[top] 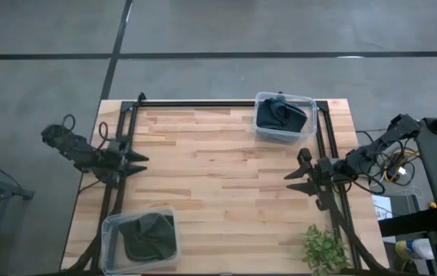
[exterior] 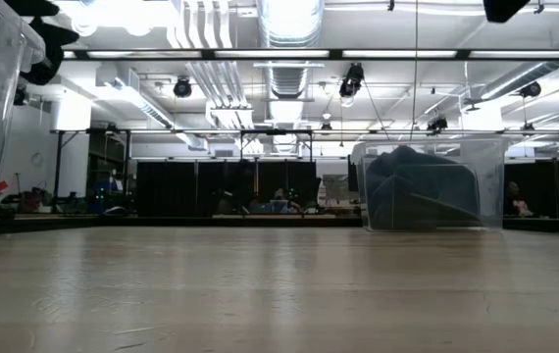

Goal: Pick & Place hat
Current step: Return to Home Position

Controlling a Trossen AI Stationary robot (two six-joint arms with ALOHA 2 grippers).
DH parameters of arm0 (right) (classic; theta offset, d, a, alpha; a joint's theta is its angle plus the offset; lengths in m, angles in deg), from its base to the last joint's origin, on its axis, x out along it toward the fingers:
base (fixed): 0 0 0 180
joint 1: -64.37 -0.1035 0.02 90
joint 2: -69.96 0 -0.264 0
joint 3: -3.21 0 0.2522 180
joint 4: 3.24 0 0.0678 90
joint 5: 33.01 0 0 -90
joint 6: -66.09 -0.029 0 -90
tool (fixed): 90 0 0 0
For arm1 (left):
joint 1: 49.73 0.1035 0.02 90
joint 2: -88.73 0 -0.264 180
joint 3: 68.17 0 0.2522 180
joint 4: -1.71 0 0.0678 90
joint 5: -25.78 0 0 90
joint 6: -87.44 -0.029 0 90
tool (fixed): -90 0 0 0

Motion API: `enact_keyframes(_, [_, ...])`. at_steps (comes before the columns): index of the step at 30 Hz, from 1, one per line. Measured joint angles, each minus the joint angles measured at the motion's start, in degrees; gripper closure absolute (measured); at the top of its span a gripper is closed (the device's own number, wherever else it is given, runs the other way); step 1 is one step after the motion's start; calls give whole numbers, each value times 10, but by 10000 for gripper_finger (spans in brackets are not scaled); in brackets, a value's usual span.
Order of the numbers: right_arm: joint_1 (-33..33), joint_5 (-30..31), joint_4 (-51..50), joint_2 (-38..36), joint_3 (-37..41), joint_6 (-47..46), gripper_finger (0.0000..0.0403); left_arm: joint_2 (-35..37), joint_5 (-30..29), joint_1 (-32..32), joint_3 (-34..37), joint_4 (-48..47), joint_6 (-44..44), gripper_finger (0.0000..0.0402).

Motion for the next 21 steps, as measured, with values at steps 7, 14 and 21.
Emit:
enact_keyframes(7, [57,-58,139,9,80,2,284,-7,4,9,42,76,-2,239])
enact_keyframes(14, [165,-205,203,-19,132,2,284,18,-17,48,16,79,-39,239])
enact_keyframes(21, [199,-253,188,-95,145,10,284,47,-17,56,-56,46,-77,239])
